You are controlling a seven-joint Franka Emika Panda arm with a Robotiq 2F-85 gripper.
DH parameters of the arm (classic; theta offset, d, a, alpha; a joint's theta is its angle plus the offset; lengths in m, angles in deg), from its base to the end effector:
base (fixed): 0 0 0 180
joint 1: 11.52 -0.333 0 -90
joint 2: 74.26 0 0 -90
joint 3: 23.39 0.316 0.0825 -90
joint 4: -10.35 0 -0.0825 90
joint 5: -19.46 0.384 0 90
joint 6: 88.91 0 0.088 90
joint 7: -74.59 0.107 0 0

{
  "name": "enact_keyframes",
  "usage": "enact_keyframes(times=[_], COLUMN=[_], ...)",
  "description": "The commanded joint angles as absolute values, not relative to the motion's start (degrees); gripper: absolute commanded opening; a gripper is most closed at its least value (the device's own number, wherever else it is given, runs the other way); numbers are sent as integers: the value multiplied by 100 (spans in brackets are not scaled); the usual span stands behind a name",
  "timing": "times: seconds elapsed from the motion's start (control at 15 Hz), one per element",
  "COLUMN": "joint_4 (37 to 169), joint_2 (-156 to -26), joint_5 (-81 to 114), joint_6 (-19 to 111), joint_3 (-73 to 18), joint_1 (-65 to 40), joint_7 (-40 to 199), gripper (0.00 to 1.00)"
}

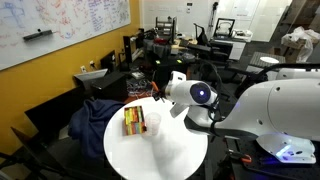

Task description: Pick up the pen and put it in the cup

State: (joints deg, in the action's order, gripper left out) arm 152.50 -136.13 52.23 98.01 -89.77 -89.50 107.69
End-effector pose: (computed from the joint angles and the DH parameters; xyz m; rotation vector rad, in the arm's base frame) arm 0.4993 0.0037 0.2159 2.2574 -0.6377 1.0588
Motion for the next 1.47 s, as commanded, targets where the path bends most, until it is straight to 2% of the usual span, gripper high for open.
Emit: enact_keyframes(times=[0.0, 0.67, 0.73, 1.4], joint_4=[15287, 15191, 15114, 15021], joint_2=[-13670, -13325, -13607, -13669], joint_5=[5462, 6356, 6060, 6101], joint_6=[10202, 11312, 10967, 10949], joint_3=[-8896, -8233, -8472, -8381], joint_1=[-9012, -8726, -9062, -9053], joint_7=[10772, 10476, 10995, 10982], gripper=[4, 4, 4, 4])
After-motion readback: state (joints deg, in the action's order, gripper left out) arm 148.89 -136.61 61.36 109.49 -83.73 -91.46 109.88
